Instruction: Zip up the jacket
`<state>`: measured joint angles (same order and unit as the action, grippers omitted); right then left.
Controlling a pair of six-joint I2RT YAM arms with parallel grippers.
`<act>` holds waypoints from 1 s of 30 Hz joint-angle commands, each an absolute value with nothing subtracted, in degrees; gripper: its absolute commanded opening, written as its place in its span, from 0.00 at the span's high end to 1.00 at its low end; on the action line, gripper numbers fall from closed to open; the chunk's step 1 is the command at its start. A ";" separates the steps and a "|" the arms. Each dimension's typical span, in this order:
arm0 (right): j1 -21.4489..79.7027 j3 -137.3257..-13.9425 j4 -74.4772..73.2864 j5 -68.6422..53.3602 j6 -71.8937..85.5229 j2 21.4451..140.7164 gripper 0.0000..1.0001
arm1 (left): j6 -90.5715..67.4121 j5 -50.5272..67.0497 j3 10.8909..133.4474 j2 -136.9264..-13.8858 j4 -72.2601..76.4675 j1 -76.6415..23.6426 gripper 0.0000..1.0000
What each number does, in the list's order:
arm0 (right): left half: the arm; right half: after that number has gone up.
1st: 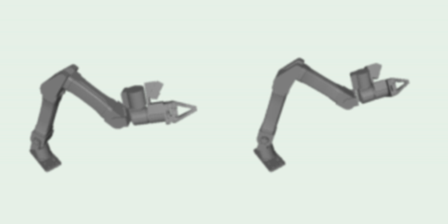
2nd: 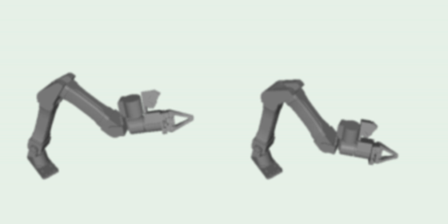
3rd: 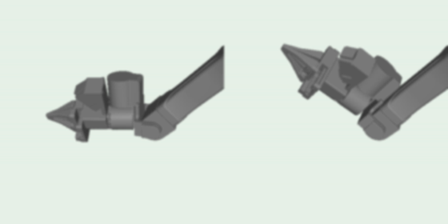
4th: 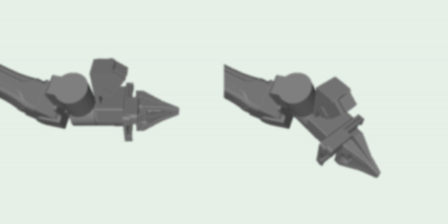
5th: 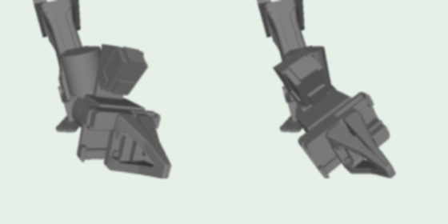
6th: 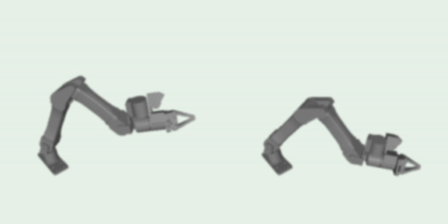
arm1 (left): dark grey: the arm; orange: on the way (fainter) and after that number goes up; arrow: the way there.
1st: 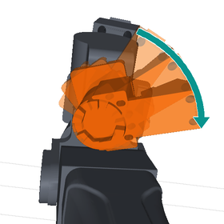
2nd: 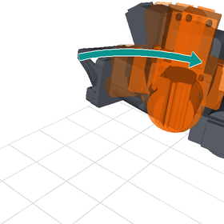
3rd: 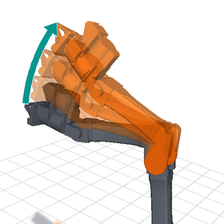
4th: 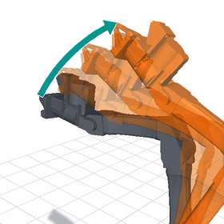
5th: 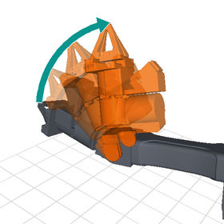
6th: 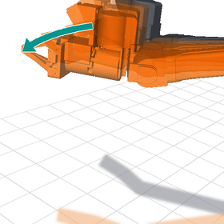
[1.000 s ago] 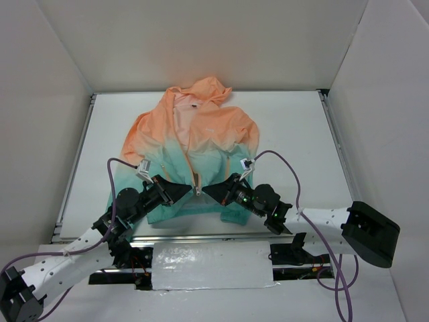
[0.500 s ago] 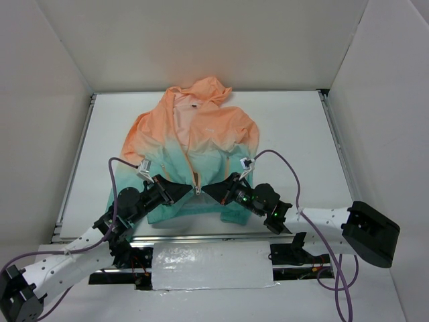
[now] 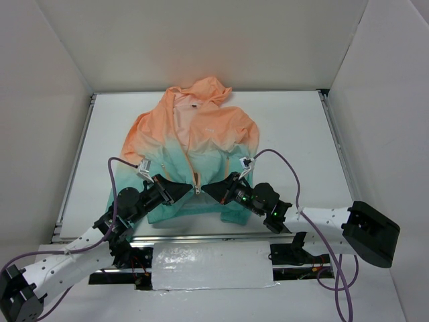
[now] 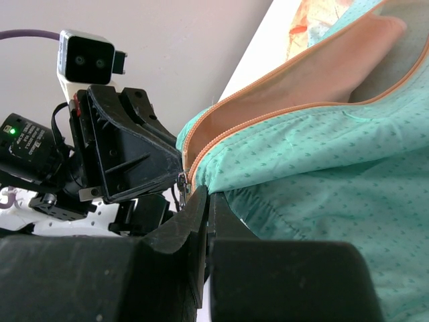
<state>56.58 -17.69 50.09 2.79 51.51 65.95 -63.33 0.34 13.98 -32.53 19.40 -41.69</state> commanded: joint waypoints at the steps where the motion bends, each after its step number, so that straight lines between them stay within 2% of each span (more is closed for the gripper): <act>1: 56.25 -19.51 52.12 3.78 50.71 65.48 1.00 | -63.54 0.97 14.68 -32.08 23.20 -41.48 1.00; 30: 55.46 -21.62 52.64 4.04 50.10 66.27 1.00 | -64.69 2.20 13.36 -32.96 25.49 -41.40 1.00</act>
